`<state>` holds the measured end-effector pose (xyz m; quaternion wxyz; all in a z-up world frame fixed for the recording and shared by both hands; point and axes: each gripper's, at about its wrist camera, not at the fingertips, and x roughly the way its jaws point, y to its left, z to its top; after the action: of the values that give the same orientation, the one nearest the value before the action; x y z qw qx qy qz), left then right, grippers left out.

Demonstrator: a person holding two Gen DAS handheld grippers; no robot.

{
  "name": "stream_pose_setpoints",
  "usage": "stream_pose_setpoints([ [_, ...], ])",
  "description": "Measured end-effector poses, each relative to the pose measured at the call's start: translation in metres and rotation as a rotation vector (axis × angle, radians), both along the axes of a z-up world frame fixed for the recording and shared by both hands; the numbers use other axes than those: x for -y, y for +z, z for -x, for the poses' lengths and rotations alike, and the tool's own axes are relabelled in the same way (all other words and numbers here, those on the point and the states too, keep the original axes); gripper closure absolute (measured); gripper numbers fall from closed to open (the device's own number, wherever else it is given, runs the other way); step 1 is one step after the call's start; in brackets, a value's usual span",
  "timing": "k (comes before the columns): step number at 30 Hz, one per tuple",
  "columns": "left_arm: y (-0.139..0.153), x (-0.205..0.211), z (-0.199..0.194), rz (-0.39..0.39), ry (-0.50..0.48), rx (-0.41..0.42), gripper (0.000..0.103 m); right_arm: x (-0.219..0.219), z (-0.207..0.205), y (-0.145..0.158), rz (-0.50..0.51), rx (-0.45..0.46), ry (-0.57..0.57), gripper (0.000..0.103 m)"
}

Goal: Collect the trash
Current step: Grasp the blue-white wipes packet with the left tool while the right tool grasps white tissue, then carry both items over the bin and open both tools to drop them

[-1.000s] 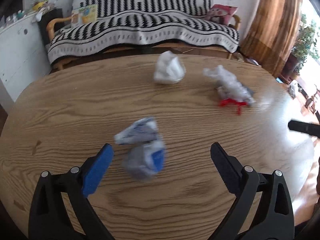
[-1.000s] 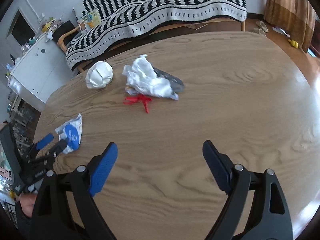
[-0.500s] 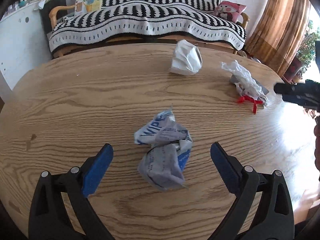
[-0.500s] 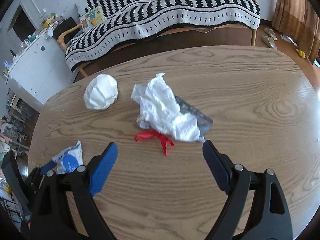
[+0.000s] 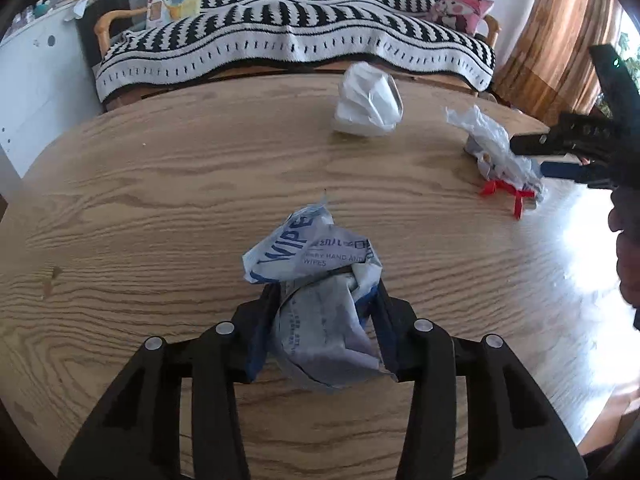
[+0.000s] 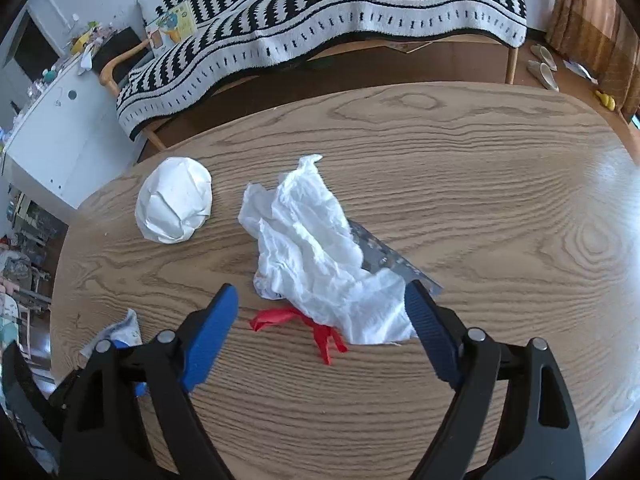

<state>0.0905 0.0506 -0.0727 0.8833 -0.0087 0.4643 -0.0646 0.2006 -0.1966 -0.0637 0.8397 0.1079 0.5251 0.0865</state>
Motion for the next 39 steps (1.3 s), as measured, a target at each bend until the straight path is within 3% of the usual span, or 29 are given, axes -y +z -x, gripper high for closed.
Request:
stream_pose_setpoints([
  [4, 0.007, 0.001, -0.002, 0.020, 0.006, 0.005, 0.060, -0.008, -0.004, -0.005, 0.040, 0.004, 0.012, 0.024],
  [7, 0.013, 0.008, -0.002, 0.019, 0.003, 0.021, 0.060, -0.008, -0.006, -0.012, 0.030, -0.013, 0.015, 0.052],
  [8, 0.016, 0.011, -0.002, 0.022, -0.001, 0.026, 0.060, -0.008, -0.006, -0.014, 0.025, -0.017, 0.023, 0.074],
  [12, 0.023, 0.020, 0.000, 0.026, -0.015, 0.042, 0.060, -0.006, 0.006, -0.005, 0.029, 0.030, 0.031, 0.086],
  [19, 0.035, 0.049, 0.006, 0.054, -0.048, 0.063, 0.060, 0.017, 0.048, 0.026, 0.006, 0.085, 0.017, 0.087],
  [25, 0.046, 0.094, 0.017, 0.091, -0.126, 0.086, 0.060, 0.067, 0.104, 0.048, 0.005, 0.106, -0.054, 0.087],
  [31, 0.058, 0.159, 0.034, 0.134, -0.251, 0.100, 0.060, 0.144, 0.175, 0.054, 0.035, 0.107, -0.198, 0.087],
  [39, 0.068, 0.268, 0.075, 0.195, -0.473, 0.111, 0.060, 0.270, 0.293, 0.042, 0.044, 0.099, -0.484, 0.087],
])
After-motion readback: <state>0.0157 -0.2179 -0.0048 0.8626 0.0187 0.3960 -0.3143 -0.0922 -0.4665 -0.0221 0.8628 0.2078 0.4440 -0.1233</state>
